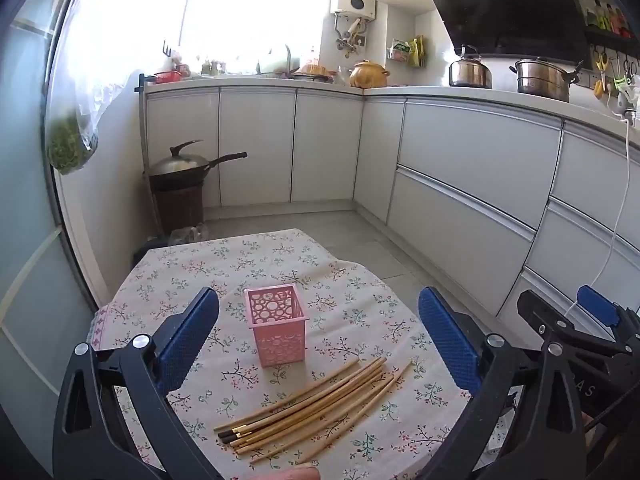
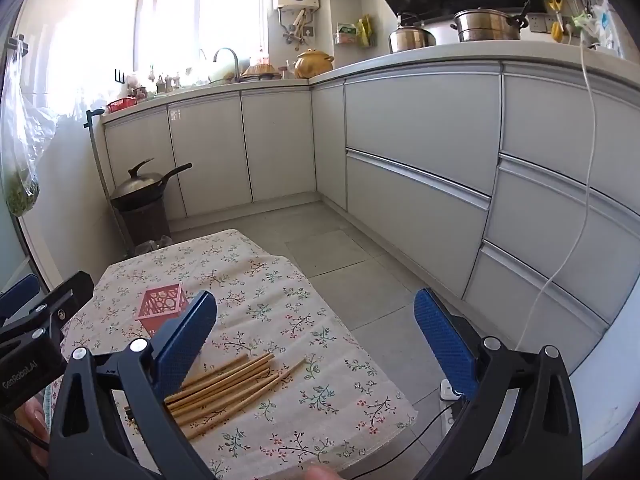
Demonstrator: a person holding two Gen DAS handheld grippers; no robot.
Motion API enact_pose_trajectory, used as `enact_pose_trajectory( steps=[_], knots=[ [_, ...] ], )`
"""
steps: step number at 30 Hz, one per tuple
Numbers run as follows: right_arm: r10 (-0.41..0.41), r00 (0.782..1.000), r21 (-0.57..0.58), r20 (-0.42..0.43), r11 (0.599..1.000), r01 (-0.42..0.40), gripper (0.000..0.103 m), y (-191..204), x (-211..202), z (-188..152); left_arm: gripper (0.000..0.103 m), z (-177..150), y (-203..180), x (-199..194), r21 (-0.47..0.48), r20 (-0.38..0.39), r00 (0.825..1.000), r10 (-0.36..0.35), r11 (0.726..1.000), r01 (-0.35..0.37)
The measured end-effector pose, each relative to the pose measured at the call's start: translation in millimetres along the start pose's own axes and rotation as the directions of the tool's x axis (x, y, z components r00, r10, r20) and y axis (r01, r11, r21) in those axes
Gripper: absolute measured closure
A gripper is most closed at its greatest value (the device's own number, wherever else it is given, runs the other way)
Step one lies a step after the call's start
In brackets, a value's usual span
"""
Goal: Organize utensils
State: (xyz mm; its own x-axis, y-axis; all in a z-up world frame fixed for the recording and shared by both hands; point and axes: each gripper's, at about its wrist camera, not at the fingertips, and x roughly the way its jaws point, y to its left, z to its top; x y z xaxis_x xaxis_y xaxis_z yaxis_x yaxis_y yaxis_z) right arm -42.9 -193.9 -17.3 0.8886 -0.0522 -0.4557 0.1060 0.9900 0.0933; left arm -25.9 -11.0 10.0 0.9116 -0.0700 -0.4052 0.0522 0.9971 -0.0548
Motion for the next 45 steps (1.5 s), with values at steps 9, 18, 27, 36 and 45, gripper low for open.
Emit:
enact_pose_trajectory(
  steps=[9,18,27,36,45],
  knots=[
    [-0.004,1.0,-0.004,-0.009,1.0,0.004,0.007,4,2,3,0.007,-3,-5,2,0.002,-0.011,1.0,0.003,1.0,-0.003],
    [0.005,1.0,0.006,-0.005,1.0,-0.005,0.007,4,2,-2,0.007,2,2,8,-0.008,-0.02,1.0,0.002,1.0,-0.002],
    [0.008,1.0,0.015,-0.005,1.0,-0.008,0.007,4,4,-4,0.007,1,1,8,-0.009,-0.021,1.0,0.001,1.0,-0.001],
    [0.01,1.0,0.019,-0.008,1.0,-0.01,0.007,3,4,-5,0.007,-2,0,10,-0.009,-0.026,1.0,-0.002,1.0,0.001],
    [0.011,1.0,0.019,-0.016,1.0,-0.01,0.007,4,4,-6,0.007,-2,1,13,-0.011,-0.035,0.999,-0.004,1.0,0.004]
  ],
)
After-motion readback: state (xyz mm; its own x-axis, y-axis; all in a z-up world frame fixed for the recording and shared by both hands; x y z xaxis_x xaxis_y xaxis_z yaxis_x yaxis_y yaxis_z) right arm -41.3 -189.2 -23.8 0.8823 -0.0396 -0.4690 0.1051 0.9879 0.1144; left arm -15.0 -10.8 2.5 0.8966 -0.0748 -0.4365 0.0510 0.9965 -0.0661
